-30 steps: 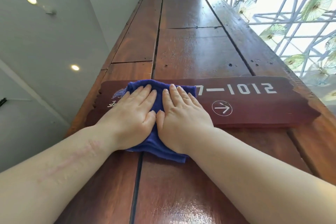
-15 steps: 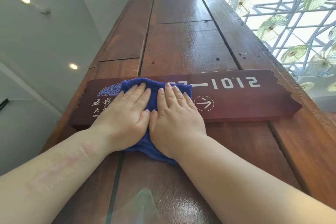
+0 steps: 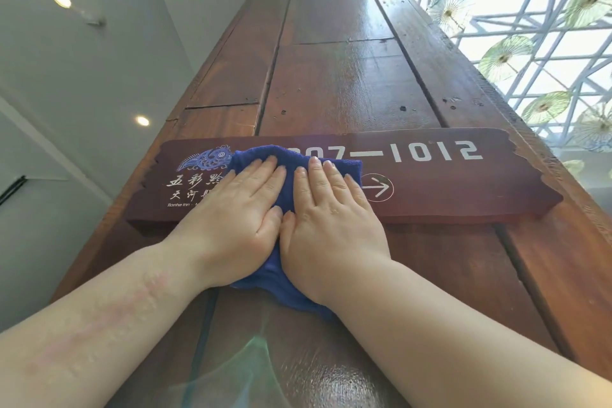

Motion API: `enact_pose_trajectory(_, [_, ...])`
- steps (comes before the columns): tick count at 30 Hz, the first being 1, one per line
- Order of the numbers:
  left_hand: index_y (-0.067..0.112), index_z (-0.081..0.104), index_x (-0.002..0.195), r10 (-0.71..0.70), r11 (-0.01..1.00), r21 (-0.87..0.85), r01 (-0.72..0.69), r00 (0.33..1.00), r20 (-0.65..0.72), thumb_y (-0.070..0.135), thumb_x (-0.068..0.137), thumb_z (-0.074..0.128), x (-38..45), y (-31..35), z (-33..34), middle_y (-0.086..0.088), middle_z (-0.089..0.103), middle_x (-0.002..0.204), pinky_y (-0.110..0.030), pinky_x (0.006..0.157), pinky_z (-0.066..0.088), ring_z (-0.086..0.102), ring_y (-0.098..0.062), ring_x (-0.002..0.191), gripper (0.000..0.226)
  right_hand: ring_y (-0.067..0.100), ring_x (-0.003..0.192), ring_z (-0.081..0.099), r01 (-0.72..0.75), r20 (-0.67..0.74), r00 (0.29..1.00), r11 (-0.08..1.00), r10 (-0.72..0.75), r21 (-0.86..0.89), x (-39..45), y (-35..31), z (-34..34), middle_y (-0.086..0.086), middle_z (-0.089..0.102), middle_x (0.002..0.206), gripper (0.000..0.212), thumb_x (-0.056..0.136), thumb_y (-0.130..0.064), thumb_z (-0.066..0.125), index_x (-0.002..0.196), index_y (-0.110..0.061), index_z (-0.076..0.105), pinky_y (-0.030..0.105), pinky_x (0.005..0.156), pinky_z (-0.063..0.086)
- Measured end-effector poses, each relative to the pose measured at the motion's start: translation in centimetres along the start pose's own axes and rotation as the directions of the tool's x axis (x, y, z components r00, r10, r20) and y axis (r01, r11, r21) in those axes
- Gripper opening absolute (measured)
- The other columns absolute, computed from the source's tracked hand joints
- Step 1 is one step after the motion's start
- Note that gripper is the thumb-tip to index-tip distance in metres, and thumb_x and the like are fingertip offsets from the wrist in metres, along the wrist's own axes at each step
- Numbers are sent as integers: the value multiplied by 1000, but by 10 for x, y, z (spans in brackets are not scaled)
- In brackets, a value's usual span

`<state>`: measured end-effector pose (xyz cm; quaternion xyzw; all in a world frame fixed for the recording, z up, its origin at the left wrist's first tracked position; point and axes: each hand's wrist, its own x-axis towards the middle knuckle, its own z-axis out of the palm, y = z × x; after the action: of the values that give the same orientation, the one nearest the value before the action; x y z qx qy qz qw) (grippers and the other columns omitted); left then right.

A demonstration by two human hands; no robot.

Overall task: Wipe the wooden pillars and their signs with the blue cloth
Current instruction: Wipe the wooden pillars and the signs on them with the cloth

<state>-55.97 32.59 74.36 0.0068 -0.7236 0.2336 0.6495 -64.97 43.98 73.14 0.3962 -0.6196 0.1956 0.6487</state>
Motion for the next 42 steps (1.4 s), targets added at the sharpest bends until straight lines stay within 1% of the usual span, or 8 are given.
enact_pose_trajectory(2, [18,14,148,-44,996,-70,46,999,28,30,96,25,16,-2,-5,4,5,158,-19,112,-8,-2,-3,142,54,17,144,-16,-9,38,999,1000,9,4,18,3,-6,3,-15,159,62,95,-35,11,150,-13,-7,36,115,-11])
enact_pose_trajectory(5, [17,12,149,-97,991,-81,102,993,61,23,99,27,39,-6,-9,2,3,159,-32,117,-3,-4,-7,143,52,18,144,-14,-30,99,995,999,31,-13,44,7,-16,3,-14,159,62,95,-36,12,150,-14,-6,37,116,-7])
enact_pose_trajectory(13, [15,7,149,-104,995,10,104,992,69,29,99,23,61,6,-4,0,-1,159,-31,116,-5,-7,-9,144,55,19,144,-13,-53,180,980,982,86,-181,57,27,-32,5,-14,159,64,96,-40,12,149,-12,-10,38,116,-7])
enact_pose_trajectory(20, [16,1,149,-73,997,14,73,996,55,35,97,22,79,52,10,2,-6,159,-29,111,-11,-10,-9,143,59,20,145,-10,-98,144,977,936,155,-338,41,66,-50,8,-9,159,64,96,-37,14,149,-7,-8,40,116,-5])
enact_pose_trajectory(28, [16,6,149,-16,998,64,12,998,66,38,95,22,85,97,28,-1,-1,159,-37,117,-4,-6,-12,144,61,13,144,-11,-154,21,987,982,157,-108,0,115,-44,0,-10,160,62,95,-40,8,150,-17,-5,34,117,-6])
enact_pose_trajectory(35, [16,8,149,97,993,74,-97,995,5,38,94,27,47,113,36,-2,3,159,-32,116,-3,-2,-11,145,63,15,144,-12,-141,-97,987,983,130,-115,-48,117,-27,3,-11,159,66,92,-44,7,150,-16,-8,33,115,-10])
enact_pose_trajectory(39, [15,6,149,148,980,130,-148,989,14,45,88,16,40,119,38,-2,2,159,-36,118,1,-3,-12,145,69,9,143,-13,-126,-72,990,991,123,-54,-57,124,-32,-4,-10,159,68,88,-48,2,150,-21,-4,31,114,-11])
enact_pose_trajectory(42, [15,3,149,153,983,95,-158,986,60,43,92,14,59,132,40,-2,-2,159,-35,117,-4,-6,-13,145,64,5,142,-15,-195,-34,980,981,194,-21,-41,141,-41,-8,-11,159,63,93,-45,7,151,-24,-4,32,115,-10])
